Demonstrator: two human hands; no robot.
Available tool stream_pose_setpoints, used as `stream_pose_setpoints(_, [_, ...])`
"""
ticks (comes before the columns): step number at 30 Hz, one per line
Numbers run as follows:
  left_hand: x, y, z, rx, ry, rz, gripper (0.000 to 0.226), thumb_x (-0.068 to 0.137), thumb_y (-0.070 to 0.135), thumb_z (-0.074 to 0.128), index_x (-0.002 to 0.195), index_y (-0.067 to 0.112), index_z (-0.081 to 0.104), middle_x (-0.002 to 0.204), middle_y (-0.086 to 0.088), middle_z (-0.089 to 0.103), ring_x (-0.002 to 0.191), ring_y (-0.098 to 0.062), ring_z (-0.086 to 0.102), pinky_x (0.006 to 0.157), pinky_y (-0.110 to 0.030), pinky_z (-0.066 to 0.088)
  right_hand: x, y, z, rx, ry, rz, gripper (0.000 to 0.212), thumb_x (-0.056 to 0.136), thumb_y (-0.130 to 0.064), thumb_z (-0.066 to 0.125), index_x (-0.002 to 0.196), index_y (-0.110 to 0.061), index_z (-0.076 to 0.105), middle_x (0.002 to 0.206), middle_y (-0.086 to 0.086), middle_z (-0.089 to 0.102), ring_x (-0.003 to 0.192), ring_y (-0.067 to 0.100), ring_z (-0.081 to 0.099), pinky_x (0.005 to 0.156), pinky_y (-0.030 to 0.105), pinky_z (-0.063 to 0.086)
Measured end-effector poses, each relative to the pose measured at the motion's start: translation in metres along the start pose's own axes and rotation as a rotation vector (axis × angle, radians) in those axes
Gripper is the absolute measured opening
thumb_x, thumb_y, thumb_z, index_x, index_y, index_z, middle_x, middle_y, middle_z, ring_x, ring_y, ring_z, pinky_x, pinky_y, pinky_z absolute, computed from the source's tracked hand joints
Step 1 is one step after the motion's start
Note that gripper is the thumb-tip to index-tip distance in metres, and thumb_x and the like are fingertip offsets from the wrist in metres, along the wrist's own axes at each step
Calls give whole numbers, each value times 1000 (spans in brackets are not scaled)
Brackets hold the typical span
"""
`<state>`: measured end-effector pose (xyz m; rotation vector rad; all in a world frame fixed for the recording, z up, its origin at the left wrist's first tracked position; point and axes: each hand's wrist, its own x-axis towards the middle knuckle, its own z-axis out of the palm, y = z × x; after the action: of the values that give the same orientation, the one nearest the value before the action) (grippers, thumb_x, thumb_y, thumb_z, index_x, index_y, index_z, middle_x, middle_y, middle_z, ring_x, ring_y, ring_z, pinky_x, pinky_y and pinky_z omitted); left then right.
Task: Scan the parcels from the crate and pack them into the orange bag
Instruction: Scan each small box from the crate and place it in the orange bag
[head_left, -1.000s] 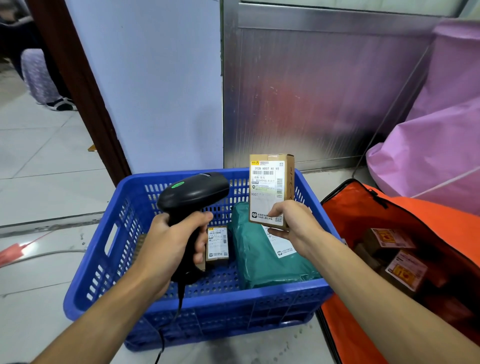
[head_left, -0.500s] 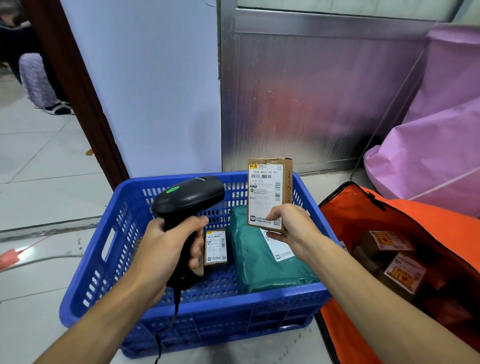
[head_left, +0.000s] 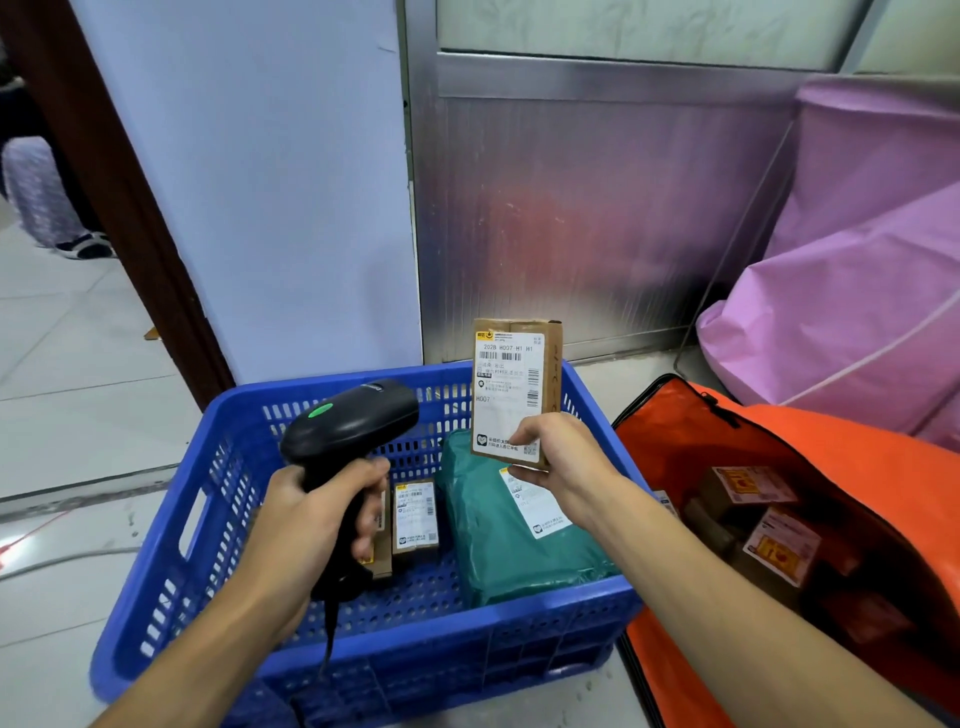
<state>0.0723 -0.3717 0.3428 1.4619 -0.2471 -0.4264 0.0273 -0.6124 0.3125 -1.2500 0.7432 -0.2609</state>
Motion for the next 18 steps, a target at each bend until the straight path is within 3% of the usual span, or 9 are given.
stream_pose_setpoints(10, [4,-6,-9,-36,-30,21,26,83,32,78,72,10,69,58,-14,47,44,-24,42,50,-34,39,-38,-8,-14,-27,-49,31,39,87,-3,60,123,-17,64,108,3,79,103,28,76,92,42,60])
stream_pose_setpoints(12, [5,-5,-12,-45,-9,-3,26,91,24,74,69,12,69,58,-13,48,46,-25,42,53,-37,38,-49,-12,-18,-35,-96,28,35,92,-10,61,127,-17,62,109,5,79,98,29,77,95,42,58])
stream_pose_setpoints(15, [3,0,-14,-54,6,-18,23,87,26,75,75,8,67,58,-12,50,47,-24,42,55,-37,36,-68,-23,-28,-93,-155,-13,36,98,-32,61,129,-14,63,108,7,79,93,30,78,87,38,57])
stream_pose_setpoints(18, [2,2,-17,-22,52,3,21,90,24,71,79,6,65,57,-9,50,45,-24,42,46,-29,37,-90,-37,-43,-143,-186,-62,43,99,-45,55,127,-14,65,105,13,79,81,28,75,80,36,56])
